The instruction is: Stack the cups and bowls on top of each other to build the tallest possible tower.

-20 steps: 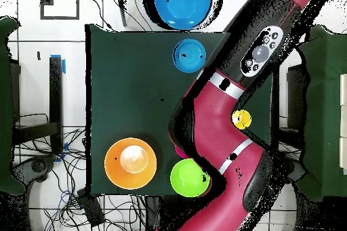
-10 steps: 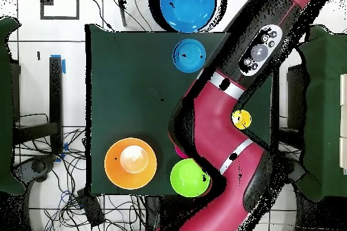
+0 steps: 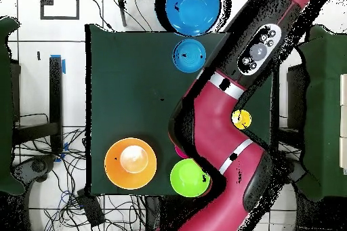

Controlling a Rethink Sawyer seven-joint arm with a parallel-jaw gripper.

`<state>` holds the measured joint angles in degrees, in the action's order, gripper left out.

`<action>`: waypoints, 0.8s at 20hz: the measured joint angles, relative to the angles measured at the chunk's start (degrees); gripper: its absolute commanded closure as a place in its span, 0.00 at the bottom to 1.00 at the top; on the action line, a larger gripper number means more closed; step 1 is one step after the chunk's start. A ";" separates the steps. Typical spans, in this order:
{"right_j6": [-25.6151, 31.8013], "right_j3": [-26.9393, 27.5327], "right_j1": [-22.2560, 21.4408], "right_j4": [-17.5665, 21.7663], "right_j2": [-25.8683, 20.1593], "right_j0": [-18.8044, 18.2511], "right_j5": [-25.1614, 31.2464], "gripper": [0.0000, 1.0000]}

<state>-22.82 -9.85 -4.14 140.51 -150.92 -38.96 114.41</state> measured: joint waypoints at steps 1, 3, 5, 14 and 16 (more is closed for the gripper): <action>0.19 0.00 0.00 0.21 0.00 0.00 0.00 1.00; 0.78 0.00 0.00 0.66 0.00 0.00 0.00 1.00; 1.49 0.00 0.00 1.11 0.00 0.00 0.01 1.00; 2.48 0.00 0.00 3.50 0.00 0.00 2.02 1.00; 2.48 0.00 0.00 3.99 0.00 -0.01 3.07 1.00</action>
<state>-20.34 -9.85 -4.14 144.50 -150.92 -38.96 117.48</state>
